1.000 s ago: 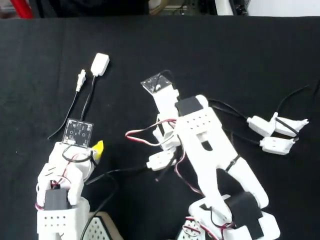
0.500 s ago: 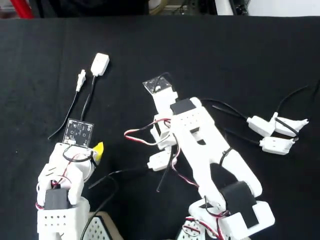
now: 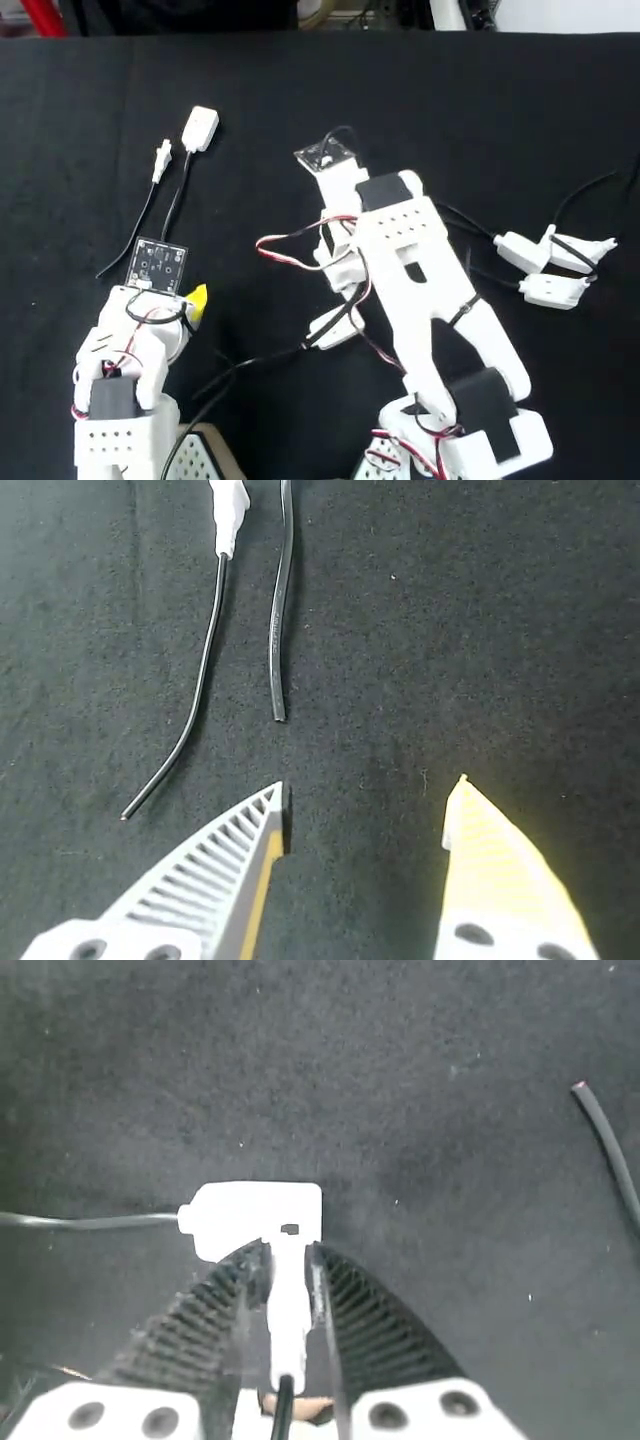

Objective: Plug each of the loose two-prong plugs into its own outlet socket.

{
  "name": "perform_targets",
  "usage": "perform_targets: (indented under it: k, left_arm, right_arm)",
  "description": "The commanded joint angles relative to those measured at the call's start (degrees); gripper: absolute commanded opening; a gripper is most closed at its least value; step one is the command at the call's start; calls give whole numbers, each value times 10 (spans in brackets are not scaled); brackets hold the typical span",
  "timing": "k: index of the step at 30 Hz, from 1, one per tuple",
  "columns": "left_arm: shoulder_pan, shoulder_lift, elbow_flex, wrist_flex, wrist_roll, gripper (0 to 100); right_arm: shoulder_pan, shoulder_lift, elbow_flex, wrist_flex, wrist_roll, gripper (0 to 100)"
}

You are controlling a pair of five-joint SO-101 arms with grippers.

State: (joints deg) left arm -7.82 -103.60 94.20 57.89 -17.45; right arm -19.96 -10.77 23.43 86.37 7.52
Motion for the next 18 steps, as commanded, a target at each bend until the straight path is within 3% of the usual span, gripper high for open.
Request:
perform_targets:
  k: [1, 18]
  left_arm:
    - [-5, -4, -2, 1, -4, 259]
    - [-3, -4, 4, -3, -26, 259]
  right_arm:
    - [4, -20, -15, 11, 1, 12]
    - [5, 41, 65, -2, 43, 12]
